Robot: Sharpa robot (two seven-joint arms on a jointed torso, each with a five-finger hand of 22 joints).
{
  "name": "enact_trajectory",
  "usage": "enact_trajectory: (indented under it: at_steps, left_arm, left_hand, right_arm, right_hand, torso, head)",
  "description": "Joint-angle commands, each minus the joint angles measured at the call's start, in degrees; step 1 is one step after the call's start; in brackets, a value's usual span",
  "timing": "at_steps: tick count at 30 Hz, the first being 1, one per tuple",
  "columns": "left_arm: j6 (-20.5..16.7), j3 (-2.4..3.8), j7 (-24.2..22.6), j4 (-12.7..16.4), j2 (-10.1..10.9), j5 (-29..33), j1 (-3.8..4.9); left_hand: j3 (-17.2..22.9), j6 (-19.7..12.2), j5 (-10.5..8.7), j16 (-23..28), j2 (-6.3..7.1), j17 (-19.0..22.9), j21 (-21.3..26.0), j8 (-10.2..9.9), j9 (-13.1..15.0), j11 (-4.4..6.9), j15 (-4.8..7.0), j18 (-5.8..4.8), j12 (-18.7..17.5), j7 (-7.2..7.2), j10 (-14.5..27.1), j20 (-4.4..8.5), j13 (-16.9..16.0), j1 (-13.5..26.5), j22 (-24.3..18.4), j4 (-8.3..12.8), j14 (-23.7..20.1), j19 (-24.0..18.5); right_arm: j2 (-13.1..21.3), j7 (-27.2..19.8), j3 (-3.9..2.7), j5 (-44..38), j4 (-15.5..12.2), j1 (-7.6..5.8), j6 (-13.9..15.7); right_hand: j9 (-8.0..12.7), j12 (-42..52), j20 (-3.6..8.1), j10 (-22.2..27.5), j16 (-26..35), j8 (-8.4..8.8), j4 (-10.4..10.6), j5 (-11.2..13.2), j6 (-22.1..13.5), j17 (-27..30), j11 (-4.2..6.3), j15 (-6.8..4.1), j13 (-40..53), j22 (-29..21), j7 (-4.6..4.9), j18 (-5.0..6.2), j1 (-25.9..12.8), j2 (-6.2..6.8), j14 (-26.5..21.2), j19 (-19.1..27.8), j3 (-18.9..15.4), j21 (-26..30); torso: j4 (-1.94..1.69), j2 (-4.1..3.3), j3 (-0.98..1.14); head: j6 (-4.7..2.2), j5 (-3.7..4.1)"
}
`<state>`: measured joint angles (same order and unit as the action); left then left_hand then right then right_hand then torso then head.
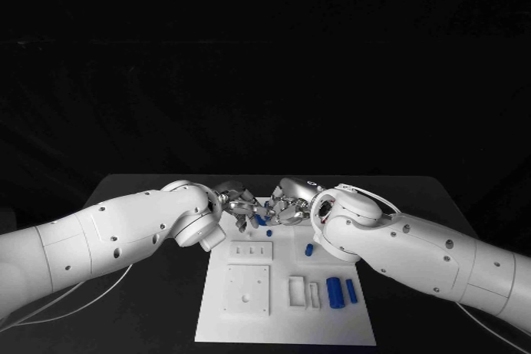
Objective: Assemble the parts on the task board
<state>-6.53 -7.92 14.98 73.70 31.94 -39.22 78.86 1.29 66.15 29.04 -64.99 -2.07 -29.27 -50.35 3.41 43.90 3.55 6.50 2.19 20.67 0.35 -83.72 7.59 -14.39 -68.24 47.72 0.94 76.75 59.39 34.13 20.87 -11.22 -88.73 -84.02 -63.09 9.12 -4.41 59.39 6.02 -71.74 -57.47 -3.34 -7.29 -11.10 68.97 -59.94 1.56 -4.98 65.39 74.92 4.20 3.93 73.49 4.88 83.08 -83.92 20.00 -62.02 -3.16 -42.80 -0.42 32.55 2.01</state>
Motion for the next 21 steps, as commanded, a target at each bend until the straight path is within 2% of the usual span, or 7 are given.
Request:
enact_trajectory:
  at_steps: [1,6,11,21]
  left_arm:
    - [1.3,0.01,-0.1,0.1,-0.2,0.6,0.07]
    - [1.8,0.01,-0.3,0.2,-0.1,0.8,0.07]
    - [2.0,0.02,-0.5,0.3,-0.1,0.9,0.07]
    - [1.4,0.02,-0.8,0.3,-0.1,1.2,0.07]
  left_hand:
    - [4.5,-0.6,2.00,0.1,-1.36,0.0,0.3,0.5,0.9,-0.02,-0.02,-0.80,-0.4,0.21,-2.5,-0.08,0.2,-0.5,0.5,3.4,-0.5,0.4]
    - [7.8,-0.6,4.77,0.0,-2.38,0.0,0.2,0.5,1.9,-0.16,-0.07,-0.52,-0.3,0.82,-2.6,-0.07,0.3,-0.9,1.3,5.8,-0.5,0.2]
    - [10.4,-0.4,4.80,-0.3,-3.06,-0.2,0.4,0.5,3.4,-0.12,-0.09,-0.29,0.2,0.76,-2.6,-0.14,0.3,1.9,3.1,8.7,-0.6,0.1]
    - [10.8,0.8,5.40,-0.8,-3.16,-0.6,1.2,0.5,5.9,0.16,0.14,-0.40,1.1,0.26,-2.6,0.07,-0.1,3.0,4.4,9.2,-0.4,0.7]
  right_arm:
    - [-0.2,-0.7,-0.02,-0.4,-0.2,-0.03,-0.8]
    - [-0.3,-0.7,-0.02,-0.4,0.0,-0.02,-0.7]
    - [-0.4,-0.7,-0.02,-0.4,0.1,-0.02,-0.7]
    - [-0.6,-0.9,0.07,-0.2,0.4,-0.01,-0.6]
  right_hand:
    - [0.0,-0.2,0.40,0.1,0.3,-0.29,0.4,-0.2,1.8,0.0,0.24,-0.39,0.0,8.2,-0.85,-0.58,0.2,-0.61,0.0,-1.5,0.1,0.0]
    - [0.0,-0.2,0.40,0.1,0.3,-0.29,0.4,-0.2,1.8,0.0,0.24,-0.39,0.0,8.2,-0.85,-0.58,0.2,-0.61,0.0,-1.5,0.1,0.0]
    - [0.0,-0.3,0.40,0.1,0.4,-0.30,0.5,-0.2,1.8,0.0,0.24,-0.39,0.0,8.2,-0.84,-0.58,0.2,-0.64,0.0,-1.5,0.0,0.1]
    - [0.1,-0.8,0.39,0.4,0.6,-0.26,0.5,-0.3,1.5,0.1,0.21,-0.37,-0.4,8.1,-0.79,-0.56,0.1,-0.39,-0.1,-1.4,-0.1,0.3]
  torso:
    - [0.06,0.00,0.02]
    - [0.03,-0.01,0.00]
    - [-0.01,0.00,-0.03]
    - [0.01,0.01,0.02]
  head:
    - [0.08,0.05]
    - [0.12,0.13]
    - [0.10,0.16]
    - [0.19,0.16]
